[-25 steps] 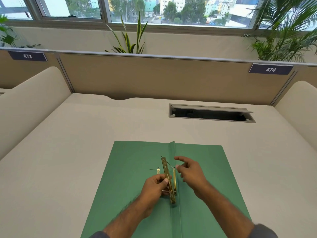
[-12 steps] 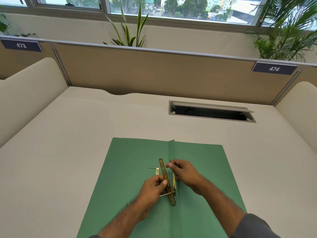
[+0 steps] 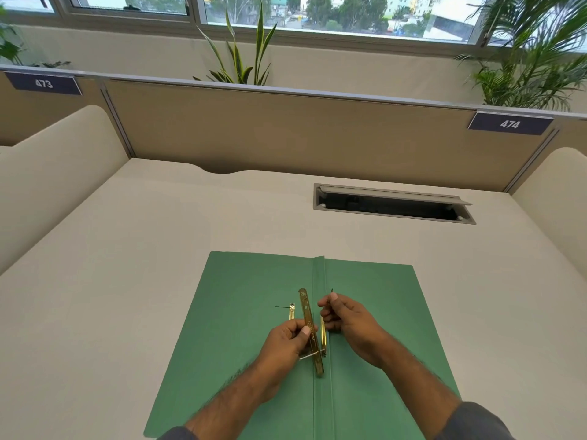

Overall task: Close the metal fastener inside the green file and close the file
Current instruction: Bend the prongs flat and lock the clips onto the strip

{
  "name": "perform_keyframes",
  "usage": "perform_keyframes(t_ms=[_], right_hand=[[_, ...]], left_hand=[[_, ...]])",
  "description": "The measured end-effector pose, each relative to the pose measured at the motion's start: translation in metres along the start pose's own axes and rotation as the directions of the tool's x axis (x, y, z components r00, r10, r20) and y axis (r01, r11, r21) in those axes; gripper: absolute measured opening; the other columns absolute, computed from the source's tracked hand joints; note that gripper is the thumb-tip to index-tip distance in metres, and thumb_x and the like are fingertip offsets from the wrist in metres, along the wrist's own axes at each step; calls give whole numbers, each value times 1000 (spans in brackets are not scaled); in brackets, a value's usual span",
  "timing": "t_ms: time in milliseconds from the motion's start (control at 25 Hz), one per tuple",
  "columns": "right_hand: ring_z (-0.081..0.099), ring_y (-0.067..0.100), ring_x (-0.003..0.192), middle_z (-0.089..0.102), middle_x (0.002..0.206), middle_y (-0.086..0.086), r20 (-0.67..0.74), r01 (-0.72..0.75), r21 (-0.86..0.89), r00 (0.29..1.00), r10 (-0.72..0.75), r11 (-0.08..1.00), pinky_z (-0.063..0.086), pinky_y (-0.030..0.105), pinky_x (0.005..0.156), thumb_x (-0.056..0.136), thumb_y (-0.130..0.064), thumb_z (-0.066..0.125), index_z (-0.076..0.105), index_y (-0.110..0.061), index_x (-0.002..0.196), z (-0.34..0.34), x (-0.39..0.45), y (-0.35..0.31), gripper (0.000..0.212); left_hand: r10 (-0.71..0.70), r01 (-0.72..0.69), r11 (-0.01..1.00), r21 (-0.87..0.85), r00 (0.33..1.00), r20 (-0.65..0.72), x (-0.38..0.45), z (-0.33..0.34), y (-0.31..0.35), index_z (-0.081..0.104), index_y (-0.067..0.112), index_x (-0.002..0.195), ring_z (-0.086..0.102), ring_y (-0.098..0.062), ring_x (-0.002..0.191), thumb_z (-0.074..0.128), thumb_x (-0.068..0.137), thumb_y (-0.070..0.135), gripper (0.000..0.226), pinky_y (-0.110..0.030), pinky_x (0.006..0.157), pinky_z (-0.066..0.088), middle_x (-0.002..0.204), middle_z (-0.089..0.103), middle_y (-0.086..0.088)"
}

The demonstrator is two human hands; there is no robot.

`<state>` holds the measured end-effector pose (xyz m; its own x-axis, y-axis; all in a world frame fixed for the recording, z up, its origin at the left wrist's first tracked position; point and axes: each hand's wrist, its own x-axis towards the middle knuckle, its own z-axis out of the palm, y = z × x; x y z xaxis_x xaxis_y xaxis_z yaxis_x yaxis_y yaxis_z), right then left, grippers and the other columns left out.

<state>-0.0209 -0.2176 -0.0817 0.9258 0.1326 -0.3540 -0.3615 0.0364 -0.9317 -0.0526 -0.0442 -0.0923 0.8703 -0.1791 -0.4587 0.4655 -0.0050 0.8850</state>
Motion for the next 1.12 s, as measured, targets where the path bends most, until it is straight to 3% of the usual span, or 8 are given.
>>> perform_keyframes(t_ms=[160,360,520,640,880,1040,1120], right_hand=[[53,21,80,59,82,8,-22,-6,-25,1000,5,1000,50,30,74,95,-26,55,71,-9,88,-2,1,3,24],[55,16,75,64,78,3,45,44,-319,999,-31,947,49,31,75,94,-25,59,74,-18,82,-1,1,2,21],[59,13,86,64,90,-3,77,91,-464,995,-62,881,49,28,80,92,-25,61,75,-27,81,-2,0,-1,17],[60,14,91,64,91,-5,77,99,-460,994,-72,882,50,31,83,92,-25,61,75,-29,80,-1,-2,0,18],[62,21,102,69,101,3,59,76,-383,997,-58,921,52,37,93,92,-24,62,76,-19,91,-7,-4,3,15],[66,17,97,72,98,0,62,73,-333,997,-55,940,54,26,85,93,-16,60,75,-19,99,-5,-4,3,17],[69,15,95,75,97,0,59,53,-267,998,-38,962,55,22,82,94,-10,58,74,-18,103,-4,-6,3,21]], left_hand=[[4,-4,1000,-6,1000,3,-1,0,1,73,11,99,73,-10,76,52,100,11,21,-17,67,56,79,76,3],[2,-2,1000,-14,1000,0,-3,1,3,72,11,100,71,-3,70,52,100,11,21,-14,64,55,75,76,7],[3,-3,1000,-30,1000,-2,-4,1,2,73,11,103,71,-3,73,53,99,11,20,-15,65,55,84,76,2],[1,-1,1000,-12,1000,-3,-3,1,2,75,16,100,70,-5,76,54,99,12,21,-17,69,55,83,76,4],[-2,3,1000,24,1000,-20,-2,2,2,76,19,96,71,-4,72,55,99,14,22,-18,69,56,74,75,8],[1,-1,999,43,1000,-4,0,4,1,77,19,91,72,-12,78,58,96,11,21,-28,80,58,80,77,2],[7,-6,997,71,1000,-6,1,6,2,77,16,88,72,-15,76,61,95,11,18,-31,77,59,78,77,-2]])
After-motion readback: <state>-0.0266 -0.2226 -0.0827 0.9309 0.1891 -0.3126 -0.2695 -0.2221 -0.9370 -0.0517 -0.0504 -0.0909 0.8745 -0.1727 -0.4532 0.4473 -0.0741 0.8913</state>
